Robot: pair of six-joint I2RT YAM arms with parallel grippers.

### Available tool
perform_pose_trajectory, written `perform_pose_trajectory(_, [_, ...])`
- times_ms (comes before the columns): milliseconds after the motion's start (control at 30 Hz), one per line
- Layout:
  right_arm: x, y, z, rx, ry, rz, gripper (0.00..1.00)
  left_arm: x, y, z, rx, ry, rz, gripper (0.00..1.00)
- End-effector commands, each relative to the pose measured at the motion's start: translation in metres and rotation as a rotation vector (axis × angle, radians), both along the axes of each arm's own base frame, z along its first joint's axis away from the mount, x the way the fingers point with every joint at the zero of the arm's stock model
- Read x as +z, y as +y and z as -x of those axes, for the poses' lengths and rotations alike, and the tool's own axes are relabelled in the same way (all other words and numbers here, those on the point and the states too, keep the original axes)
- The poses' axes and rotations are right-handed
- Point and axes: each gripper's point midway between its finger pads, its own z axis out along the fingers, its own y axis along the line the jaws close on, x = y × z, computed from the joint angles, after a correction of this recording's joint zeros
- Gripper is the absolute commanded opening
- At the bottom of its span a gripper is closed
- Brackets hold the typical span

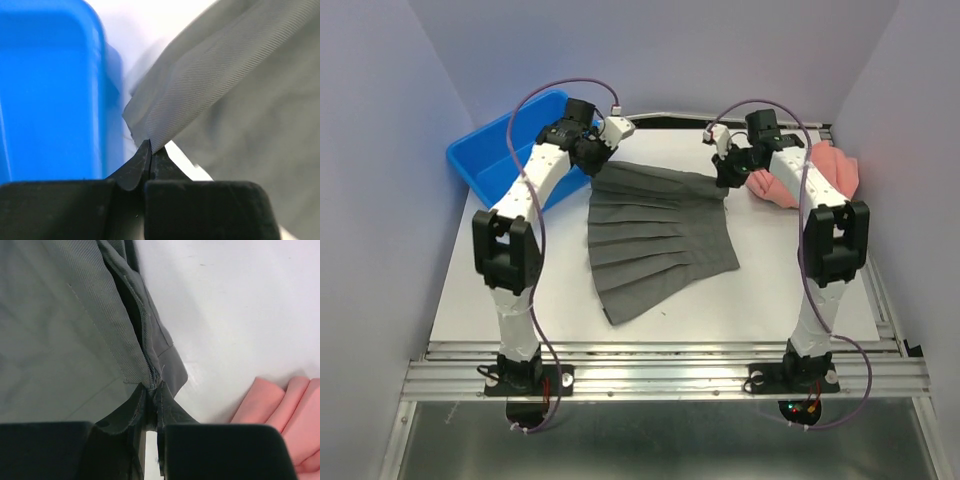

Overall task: Fold and stack the skirts
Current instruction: Fold the skirt

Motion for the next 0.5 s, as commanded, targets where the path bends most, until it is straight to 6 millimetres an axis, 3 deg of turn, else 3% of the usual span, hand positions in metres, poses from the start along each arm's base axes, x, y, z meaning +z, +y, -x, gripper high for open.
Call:
perform_pose_trajectory(0, [0.034, -0.020, 0.030, 0.050, -0.137, 0.047, 0.01, 0.076, 0.014, 0.063, -0.008, -0.110, 0.070, 0.00])
perform_pose_trajectory(67, [0.035, -0.020, 0.048, 0.077, -0.144, 0.049, 0.01, 0.069, 0.012, 0.106, -0.048, -0.091, 0.064, 0.00])
perform_pose_trajectory(167, [0.037, -0.022, 0.083, 0.106, -0.178, 0.041, 0.01, 0.057, -0.005, 0.153, -0.128, -0.074, 0.054, 0.00])
perform_pose_trajectory(200, [0.036, -0.023, 0.090, 0.128, -0.202, 0.049, 0.01, 0.047, -0.004, 0.179, -0.149, -0.051, 0.054, 0.00])
perform_pose_trajectory(233, [0.048, -0.023, 0.100, 0.146, -0.255, 0.049, 0.01, 0.041, -0.008, 0.193, -0.171, -0.041, 0.054, 0.00])
perform_pose_trajectory(267, [0.027, -0.024, 0.118, 0.184, -0.221, 0.059, 0.01, 0.027, -0.014, 0.219, -0.208, -0.026, 0.040, 0.00])
perform_pose_trajectory(300, [0.030, -0.021, 0.130, 0.210, -0.246, 0.063, 0.01, 0.017, -0.015, 0.231, -0.212, -0.008, 0.040, 0.00])
perform_pose_trajectory(333, [0.022, -0.019, 0.139, 0.230, -0.237, 0.071, 0.01, 0.008, -0.015, 0.240, -0.218, 0.009, 0.034, 0.00])
perform_pose_trajectory(367, [-0.006, -0.022, 0.157, 0.235, -0.184, 0.094, 0.01, -0.012, -0.009, 0.254, -0.223, 0.055, 0.018, 0.00])
perform_pose_trajectory(433, [-0.020, -0.015, 0.165, 0.273, -0.228, 0.126, 0.01, -0.031, -0.001, 0.265, -0.219, 0.096, -0.009, 0.00])
perform_pose_trajectory(467, [-0.037, -0.014, 0.174, 0.285, -0.242, 0.148, 0.01, -0.046, 0.003, 0.274, -0.225, 0.118, -0.024, 0.00])
